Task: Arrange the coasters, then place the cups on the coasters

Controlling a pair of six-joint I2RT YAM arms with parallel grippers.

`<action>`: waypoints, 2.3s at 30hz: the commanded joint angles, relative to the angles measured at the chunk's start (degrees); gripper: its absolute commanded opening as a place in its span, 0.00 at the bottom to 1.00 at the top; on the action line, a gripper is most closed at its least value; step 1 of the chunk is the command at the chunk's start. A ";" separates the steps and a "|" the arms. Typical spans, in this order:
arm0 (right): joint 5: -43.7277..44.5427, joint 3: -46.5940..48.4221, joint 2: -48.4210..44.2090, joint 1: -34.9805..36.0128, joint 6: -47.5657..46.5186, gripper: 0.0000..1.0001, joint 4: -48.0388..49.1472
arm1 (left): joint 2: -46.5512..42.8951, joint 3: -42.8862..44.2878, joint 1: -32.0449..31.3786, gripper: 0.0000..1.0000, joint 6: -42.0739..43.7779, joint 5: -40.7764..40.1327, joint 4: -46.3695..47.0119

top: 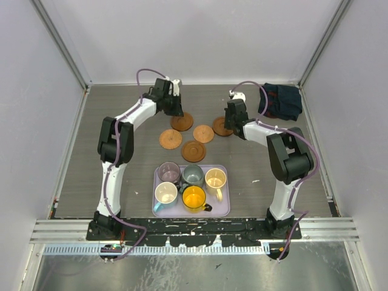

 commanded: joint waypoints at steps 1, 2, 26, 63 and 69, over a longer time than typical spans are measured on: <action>-2.48 2.28 0.96 -1.84 1.52 0.01 -0.31 | 1.40 4.69 -0.21 0.10 1.28 -0.10 -4.63; -3.13 2.44 1.10 -2.12 1.86 0.01 -0.67 | 1.61 5.04 -0.28 0.10 1.36 0.11 -5.53; -7.60 8.38 4.90 -2.55 -0.75 0.01 -7.97 | 8.55 15.33 -2.40 0.07 6.34 -10.52 -22.14; -7.07 28.85 18.83 -10.74 -1.45 0.01 -20.18 | 2.51 2.79 14.60 0.03 3.59 -15.04 -18.96; -7.78 28.77 19.09 -12.50 -1.45 0.01 -20.36 | 2.39 1.99 16.05 0.02 3.34 -12.95 -16.50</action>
